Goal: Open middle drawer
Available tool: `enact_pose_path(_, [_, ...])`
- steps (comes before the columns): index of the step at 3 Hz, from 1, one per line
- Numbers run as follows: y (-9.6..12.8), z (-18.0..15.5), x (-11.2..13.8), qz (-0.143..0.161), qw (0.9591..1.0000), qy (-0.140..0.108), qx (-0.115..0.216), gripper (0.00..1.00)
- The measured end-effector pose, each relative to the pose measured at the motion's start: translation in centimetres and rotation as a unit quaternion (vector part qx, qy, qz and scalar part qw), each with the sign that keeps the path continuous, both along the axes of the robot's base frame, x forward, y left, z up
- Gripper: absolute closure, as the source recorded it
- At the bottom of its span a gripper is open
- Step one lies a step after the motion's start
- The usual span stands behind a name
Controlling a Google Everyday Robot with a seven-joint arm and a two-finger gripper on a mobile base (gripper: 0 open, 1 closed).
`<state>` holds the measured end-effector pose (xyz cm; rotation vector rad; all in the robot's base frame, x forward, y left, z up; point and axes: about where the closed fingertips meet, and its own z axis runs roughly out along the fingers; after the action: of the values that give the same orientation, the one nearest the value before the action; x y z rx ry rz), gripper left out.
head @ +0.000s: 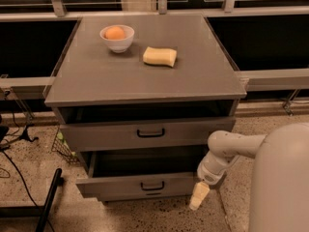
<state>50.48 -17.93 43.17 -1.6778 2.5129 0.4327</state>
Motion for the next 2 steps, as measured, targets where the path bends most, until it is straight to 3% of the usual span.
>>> enact_pose_path(1, [-0.10,0.10,-1.71,0.005,0.9983,0.055,0.020,0.00])
enact_pose_path(2, [-0.09,0.42,-1.88,0.006,0.9978,0.062,0.022,0.00])
